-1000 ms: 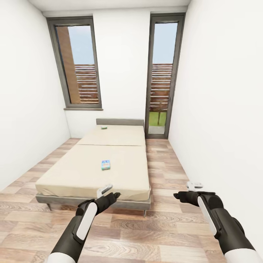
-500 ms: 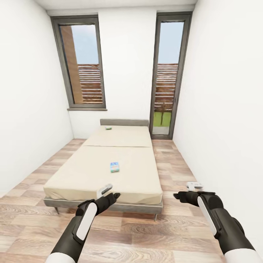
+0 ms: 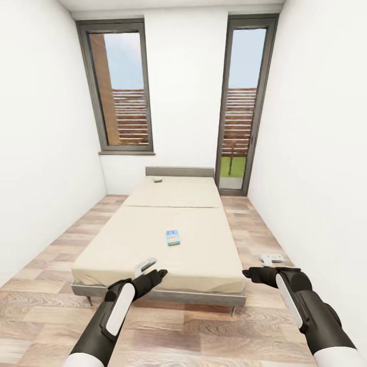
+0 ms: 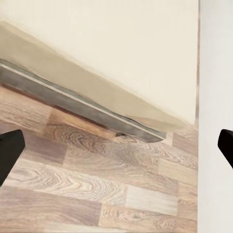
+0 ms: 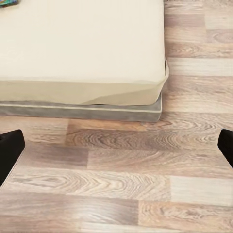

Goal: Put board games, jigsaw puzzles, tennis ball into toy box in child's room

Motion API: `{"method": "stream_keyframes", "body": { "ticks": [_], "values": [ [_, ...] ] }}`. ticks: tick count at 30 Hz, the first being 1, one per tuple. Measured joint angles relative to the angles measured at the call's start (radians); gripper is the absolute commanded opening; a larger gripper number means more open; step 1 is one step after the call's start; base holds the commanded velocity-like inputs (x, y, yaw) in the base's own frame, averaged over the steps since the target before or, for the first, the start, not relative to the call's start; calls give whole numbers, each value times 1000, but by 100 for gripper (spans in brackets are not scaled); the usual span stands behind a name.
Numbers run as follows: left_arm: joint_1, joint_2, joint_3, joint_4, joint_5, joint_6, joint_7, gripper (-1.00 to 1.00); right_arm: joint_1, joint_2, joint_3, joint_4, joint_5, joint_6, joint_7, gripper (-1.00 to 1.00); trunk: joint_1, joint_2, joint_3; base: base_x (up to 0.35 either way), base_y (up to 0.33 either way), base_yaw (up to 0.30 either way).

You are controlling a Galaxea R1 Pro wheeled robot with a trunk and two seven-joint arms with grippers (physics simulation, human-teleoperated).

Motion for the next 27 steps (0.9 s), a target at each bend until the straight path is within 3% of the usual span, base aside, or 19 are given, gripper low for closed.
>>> {"method": "stream_keyframes", "body": {
  "ticks": [13, 27],
  "values": [
    [2, 1, -1, 7, 0, -1, 1, 100, 4, -1, 0, 0, 1, 0, 0, 100, 0, 0, 0, 284, 162, 0],
    [2, 2, -1, 18, -1, -1, 2, 100, 9, 0, 2, 0, 1, -2, 1, 100, 0, 0, 0, 325, 36, 0]
  ]
}}
